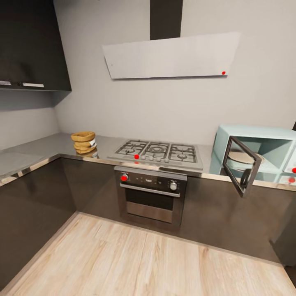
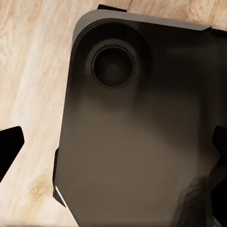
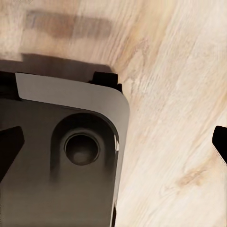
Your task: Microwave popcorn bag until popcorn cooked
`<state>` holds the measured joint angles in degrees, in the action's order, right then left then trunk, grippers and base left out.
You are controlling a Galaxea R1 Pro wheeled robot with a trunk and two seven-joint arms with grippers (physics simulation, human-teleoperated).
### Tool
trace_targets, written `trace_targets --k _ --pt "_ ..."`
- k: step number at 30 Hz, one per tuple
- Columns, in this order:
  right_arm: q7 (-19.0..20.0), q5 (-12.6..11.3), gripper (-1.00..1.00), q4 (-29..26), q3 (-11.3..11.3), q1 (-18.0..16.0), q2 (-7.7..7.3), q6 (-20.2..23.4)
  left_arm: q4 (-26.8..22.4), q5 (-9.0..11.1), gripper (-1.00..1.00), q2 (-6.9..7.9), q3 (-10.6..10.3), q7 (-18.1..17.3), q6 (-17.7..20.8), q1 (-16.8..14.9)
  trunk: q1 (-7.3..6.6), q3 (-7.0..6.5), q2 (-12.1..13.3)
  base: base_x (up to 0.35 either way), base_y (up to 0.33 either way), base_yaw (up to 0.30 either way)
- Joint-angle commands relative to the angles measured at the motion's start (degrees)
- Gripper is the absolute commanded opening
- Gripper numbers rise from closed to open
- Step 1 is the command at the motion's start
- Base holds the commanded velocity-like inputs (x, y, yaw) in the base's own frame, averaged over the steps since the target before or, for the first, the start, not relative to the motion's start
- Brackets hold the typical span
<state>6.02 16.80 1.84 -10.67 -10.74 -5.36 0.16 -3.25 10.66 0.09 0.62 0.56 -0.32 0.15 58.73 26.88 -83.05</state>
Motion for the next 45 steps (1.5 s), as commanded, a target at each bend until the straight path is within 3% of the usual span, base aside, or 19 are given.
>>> trace_targets --k 1,20,36,45 --pt "0.13 0.51 1.0 0.1 -0.49 -0.07 -0.02 0.02 -0.08 0.33 1.0 -0.01 0.03 0.06 -0.03 0.02 0.0 0.05 -0.03 0.0 0.0 0.279" --pt "0.13 0.51 1.0 0.1 -0.49 -0.07 -0.01 -0.07 -0.09 0.33 1.0 0.06 0.0 -0.05 -0.03 0.02 0.0 0.05 -0.03 0.004 0.0 0.279" --pt "0.13 0.58 1.0 0.01 -0.42 -0.08 -0.11 -0.22 -0.03 0.25 1.0 0.09 -0.1 -0.56 -0.01 0.0 0.0 0.05 -0.03 0.278 0.157 0.084" --pt "0.13 0.68 1.0 0.01 -0.4 -0.09 -0.09 -0.56 -0.09 0.16 1.0 -0.08 -0.18 -0.56 -0.03 -0.01 0.0 0.05 -0.03 0.14 0.135 0.256"
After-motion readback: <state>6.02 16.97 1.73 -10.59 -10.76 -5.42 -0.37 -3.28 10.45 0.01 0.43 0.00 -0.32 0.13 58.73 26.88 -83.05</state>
